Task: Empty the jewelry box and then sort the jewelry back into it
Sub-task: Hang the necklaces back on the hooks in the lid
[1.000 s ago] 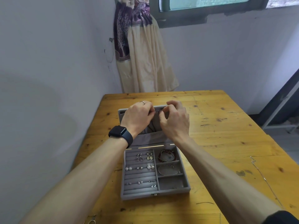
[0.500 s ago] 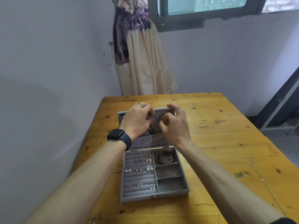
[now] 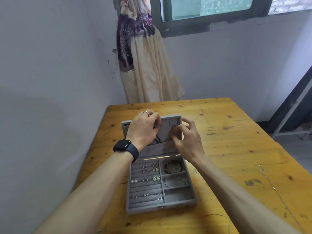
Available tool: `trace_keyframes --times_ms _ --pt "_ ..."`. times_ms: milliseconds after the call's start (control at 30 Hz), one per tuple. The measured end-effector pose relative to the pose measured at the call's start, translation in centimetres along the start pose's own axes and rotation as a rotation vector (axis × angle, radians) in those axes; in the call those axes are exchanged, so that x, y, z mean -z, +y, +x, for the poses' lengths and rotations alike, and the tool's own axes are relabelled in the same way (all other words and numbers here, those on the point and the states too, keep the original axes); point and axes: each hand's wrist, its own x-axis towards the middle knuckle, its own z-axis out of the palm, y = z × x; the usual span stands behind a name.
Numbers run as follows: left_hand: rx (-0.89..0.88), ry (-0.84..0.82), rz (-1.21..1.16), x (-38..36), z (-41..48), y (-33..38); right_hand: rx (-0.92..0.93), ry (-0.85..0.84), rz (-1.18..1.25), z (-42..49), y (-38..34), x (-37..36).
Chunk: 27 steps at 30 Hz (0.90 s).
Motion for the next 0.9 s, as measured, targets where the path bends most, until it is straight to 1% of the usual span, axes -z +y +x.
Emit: trace_keyframes --times_ms 67,133,233,267,367,400,467,533,600,700,800,900 --pt "-0.009 0.011 -0.002 0.1 -0.2 0.0 -0.017 -0.022 -0.027 0.0 0.0 0.3" --pt "-0.013 0.020 -0.014 0.1 -0.4 0.0 0.004 -0.043 -0.134 -0.4 -0.2 0.7" --pt "-0.017 0.024 -0.027 0.1 -0.5 0.1 0.156 0.048 -0.395 -1.4 -1.0 0.8" --pt "-0.019 0.026 -0.029 0.1 -0.6 0.1 0.185 0.041 -0.444 -1.7 -1.5 0.9" --pt "-0.008 0.018 -0.046 0.1 -0.6 0.0 0.187 -0.100 -0.463 -1.9 -2.6 0.7" --pt "-0.003 0.009 -0.058 0.1 -0.6 -0.1 0.172 -0.122 -0.461 -1.7 -2.9 0.9" --pt "0.009 -0.017 -0.086 0.1 -0.5 -0.3 0.124 -0.165 -0.509 -0.8 -3.6 1.2" --pt "0.022 -0.049 -0.112 0.2 -0.3 -0.6 0.067 -0.256 -0.597 0.3 -4.3 1.5" --pt "0.040 -0.080 -0.136 0.3 -0.2 -0.9 0.031 -0.330 -0.634 1.1 -4.8 1.6" --pt "0.054 -0.098 -0.153 0.6 -0.1 -1.0 0.063 -0.390 -0.600 1.4 -5.1 1.4" --pt "0.054 -0.100 -0.154 0.7 -0.2 -1.2 0.058 -0.480 -0.585 1.3 -5.3 1.1" --pt "0.057 -0.100 -0.157 0.5 -0.2 -1.2 0.008 -0.463 -0.640 1.1 -5.2 0.8"
